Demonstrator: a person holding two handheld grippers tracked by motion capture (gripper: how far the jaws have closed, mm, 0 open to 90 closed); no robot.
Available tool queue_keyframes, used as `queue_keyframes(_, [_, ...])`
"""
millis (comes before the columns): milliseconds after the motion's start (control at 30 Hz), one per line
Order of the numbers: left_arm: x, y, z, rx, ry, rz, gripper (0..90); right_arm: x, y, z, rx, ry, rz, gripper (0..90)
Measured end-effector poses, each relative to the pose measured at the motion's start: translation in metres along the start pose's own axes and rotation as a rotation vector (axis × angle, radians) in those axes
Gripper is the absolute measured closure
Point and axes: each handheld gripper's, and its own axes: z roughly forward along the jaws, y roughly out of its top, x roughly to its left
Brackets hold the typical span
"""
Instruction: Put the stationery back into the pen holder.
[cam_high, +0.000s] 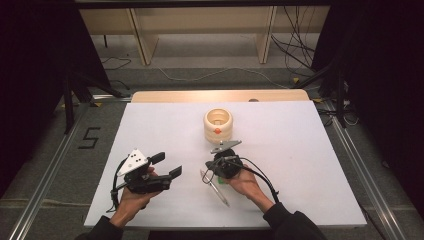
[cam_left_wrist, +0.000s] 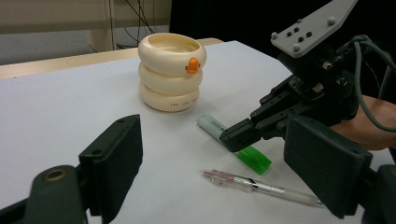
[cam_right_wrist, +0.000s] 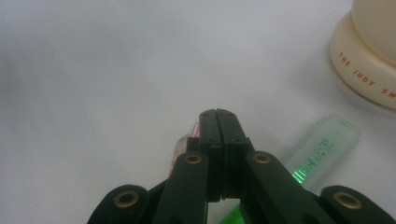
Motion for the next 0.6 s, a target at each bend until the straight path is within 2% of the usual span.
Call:
queue_keyframes(367, [0.0, 0.0, 0.0, 0.002, -0.001, 0.0, 19.3, 0.007, -0.004, 0.019, 0.069, -0.014, -0.023, 90.0])
queue_keyframes(600, [0.0, 0.0, 0.0, 0.001, -0.002, 0.0, 19.3, 0.006, -0.004, 0.023, 0.081, -0.017, -0.013, 90.0])
